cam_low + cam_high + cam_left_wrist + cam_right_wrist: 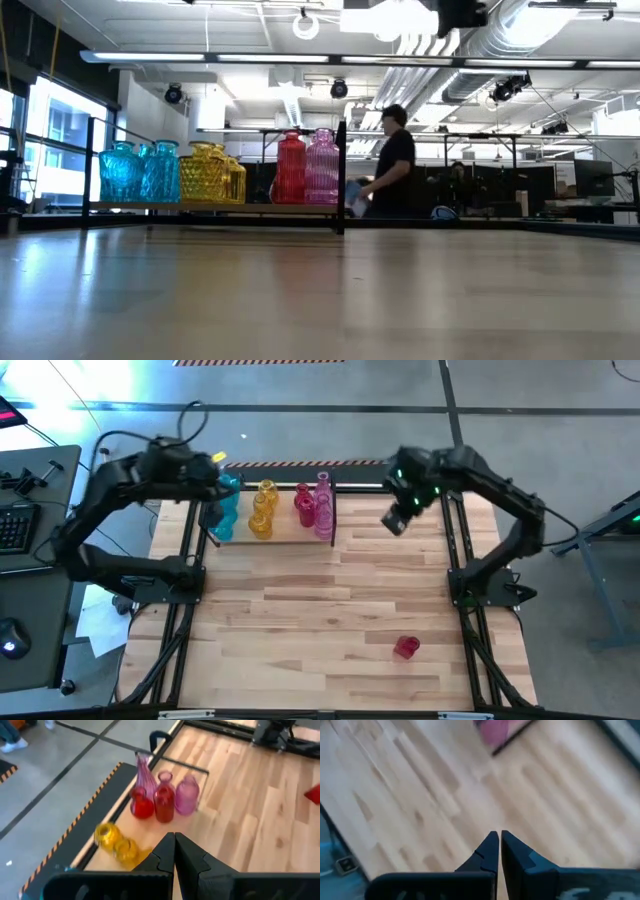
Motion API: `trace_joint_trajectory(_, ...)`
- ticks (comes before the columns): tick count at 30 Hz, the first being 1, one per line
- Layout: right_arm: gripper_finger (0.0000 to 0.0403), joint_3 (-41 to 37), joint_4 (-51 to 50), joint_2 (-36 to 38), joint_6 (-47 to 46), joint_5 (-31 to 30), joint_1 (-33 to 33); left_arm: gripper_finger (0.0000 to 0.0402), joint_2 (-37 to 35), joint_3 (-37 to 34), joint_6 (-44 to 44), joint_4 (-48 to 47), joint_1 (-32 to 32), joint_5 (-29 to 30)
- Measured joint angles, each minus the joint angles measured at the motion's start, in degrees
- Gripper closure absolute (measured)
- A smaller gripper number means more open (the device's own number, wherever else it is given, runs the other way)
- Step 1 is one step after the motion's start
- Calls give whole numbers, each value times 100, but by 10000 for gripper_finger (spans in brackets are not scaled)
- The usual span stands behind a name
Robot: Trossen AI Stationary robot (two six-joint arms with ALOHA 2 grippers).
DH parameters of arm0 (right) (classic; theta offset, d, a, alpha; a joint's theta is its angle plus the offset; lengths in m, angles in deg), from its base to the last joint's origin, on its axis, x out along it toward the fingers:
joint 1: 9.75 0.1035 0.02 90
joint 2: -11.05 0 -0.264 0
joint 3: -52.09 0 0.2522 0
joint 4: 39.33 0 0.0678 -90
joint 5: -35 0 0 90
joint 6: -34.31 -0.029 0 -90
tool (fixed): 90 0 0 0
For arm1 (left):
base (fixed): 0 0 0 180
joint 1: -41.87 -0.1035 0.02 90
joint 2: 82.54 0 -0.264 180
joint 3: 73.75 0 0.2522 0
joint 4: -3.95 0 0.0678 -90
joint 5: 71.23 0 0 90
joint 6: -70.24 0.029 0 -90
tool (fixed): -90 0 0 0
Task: Sort vases onto shelf
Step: Put the red vase on the shelf aligned with the other red vase
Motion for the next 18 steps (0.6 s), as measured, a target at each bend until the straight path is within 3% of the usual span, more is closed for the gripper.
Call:
trace_joint_trajectory(8,401,-1974,206,1023,-2647,297,1554,402,-840,0,-143,-776,31,2)
trace_joint_trajectory(18,401,-2597,1097,1073,-5523,328,3976,401,-1454,0,13,-1166,31,2)
